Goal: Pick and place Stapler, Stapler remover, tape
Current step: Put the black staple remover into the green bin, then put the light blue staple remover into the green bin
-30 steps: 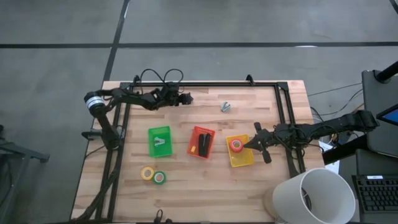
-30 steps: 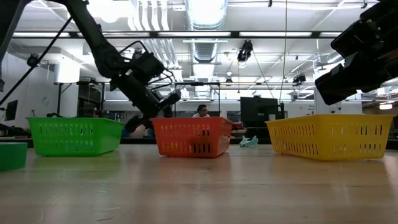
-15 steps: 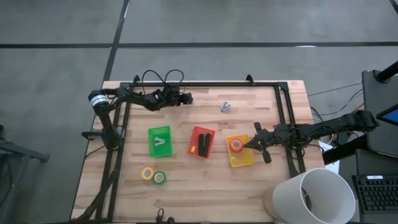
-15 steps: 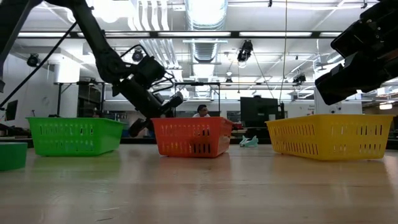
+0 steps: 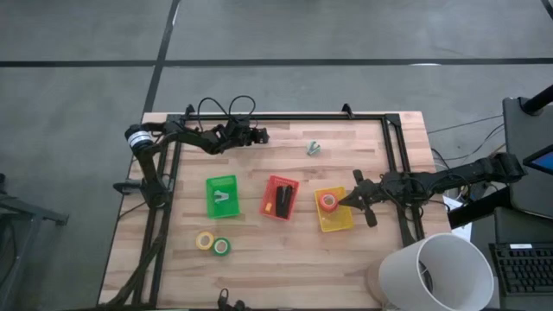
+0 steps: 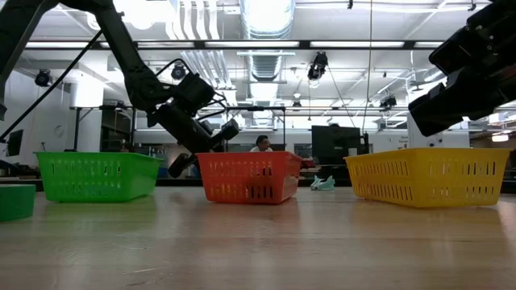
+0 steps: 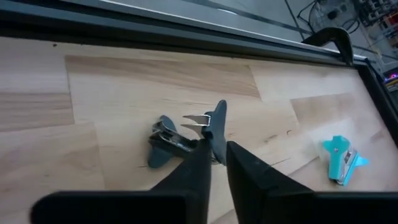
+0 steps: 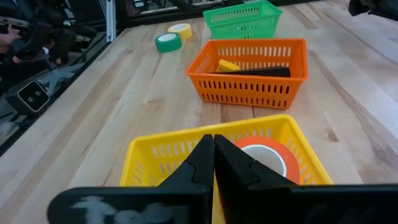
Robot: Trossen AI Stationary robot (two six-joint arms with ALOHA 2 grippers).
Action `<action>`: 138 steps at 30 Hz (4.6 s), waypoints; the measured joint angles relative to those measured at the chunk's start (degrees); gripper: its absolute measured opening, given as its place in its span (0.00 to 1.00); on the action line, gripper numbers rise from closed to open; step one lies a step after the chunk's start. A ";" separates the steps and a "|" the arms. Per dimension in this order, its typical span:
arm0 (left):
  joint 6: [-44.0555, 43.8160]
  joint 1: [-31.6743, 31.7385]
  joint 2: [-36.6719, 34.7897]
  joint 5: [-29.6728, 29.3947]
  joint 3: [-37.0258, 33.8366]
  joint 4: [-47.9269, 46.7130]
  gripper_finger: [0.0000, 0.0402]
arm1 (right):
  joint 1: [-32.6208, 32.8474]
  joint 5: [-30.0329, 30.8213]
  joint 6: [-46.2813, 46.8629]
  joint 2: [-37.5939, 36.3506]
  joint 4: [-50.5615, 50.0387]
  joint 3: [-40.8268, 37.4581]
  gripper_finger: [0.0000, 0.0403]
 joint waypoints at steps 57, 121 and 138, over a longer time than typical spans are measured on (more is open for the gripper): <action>-4.61 -40.79 -41.79 -4.23 -0.75 -73.29 0.01 | 0.00 -0.02 0.57 0.00 -0.32 -0.34 0.02; 23.72 -41.97 -30.63 -15.04 -21.95 35.27 0.37 | -0.55 18.88 3.84 13.15 5.16 10.04 0.02; 23.87 -43.56 -28.48 -6.06 -22.33 35.92 0.37 | -15.39 13.18 -3.26 43.94 -25.93 39.81 0.03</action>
